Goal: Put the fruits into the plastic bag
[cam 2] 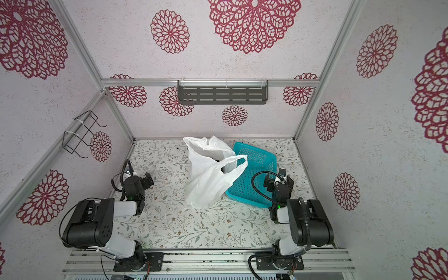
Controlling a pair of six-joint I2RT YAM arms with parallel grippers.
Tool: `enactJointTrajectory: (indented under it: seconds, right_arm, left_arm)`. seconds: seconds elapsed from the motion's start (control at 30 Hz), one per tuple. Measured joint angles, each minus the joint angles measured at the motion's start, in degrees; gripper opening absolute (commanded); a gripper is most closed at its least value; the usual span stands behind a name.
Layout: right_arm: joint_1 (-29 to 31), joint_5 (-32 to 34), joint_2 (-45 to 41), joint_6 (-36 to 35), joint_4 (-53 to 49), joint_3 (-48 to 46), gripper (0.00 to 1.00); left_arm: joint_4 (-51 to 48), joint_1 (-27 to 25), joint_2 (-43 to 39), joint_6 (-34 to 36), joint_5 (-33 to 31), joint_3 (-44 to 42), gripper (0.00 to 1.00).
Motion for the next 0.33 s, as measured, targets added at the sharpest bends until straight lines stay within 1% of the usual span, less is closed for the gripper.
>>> enactJointTrajectory:
  seconds: [0.33]
  right_arm:
    - [-0.44,-2.21,0.00,0.00,-0.50,0.39,0.99]
  left_arm:
    - [2.71,0.17,-0.11,0.35,-0.09,0.09,0.98]
